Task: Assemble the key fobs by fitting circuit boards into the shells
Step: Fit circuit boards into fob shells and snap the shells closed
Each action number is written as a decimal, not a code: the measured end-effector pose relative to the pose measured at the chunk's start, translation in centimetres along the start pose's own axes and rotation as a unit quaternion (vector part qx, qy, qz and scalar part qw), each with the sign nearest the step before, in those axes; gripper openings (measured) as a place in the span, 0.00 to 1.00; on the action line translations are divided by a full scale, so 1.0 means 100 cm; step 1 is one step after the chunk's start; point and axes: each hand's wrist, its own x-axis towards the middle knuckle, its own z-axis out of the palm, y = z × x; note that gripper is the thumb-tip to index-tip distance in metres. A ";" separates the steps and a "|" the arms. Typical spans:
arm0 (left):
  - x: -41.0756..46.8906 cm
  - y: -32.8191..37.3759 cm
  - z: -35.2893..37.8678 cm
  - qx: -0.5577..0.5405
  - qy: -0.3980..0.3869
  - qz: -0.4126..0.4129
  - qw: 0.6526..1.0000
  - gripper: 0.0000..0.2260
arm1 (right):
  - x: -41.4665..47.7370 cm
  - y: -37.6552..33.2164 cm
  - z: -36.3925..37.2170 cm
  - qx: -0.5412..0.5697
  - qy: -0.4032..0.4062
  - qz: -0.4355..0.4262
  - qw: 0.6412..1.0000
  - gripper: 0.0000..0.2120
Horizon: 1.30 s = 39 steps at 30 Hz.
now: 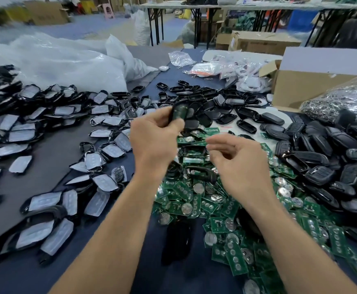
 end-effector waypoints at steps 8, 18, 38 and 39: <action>0.047 -0.017 -0.083 -0.176 0.261 -0.123 0.941 0.05 | 0.058 -0.071 0.103 -0.164 -0.201 -0.071 0.963 0.11; 0.023 -0.048 -0.193 0.043 0.234 -0.154 0.959 0.12 | 0.079 -0.064 0.187 -0.292 -0.264 -0.103 0.913 0.19; -0.012 -0.076 -0.131 -0.039 0.147 -0.221 0.963 0.11 | 0.045 -0.052 0.154 0.042 -0.232 0.107 0.966 0.07; -0.007 -0.076 -0.122 -0.033 0.147 -0.219 0.964 0.11 | 0.046 -0.051 0.149 0.054 -0.220 0.112 0.967 0.06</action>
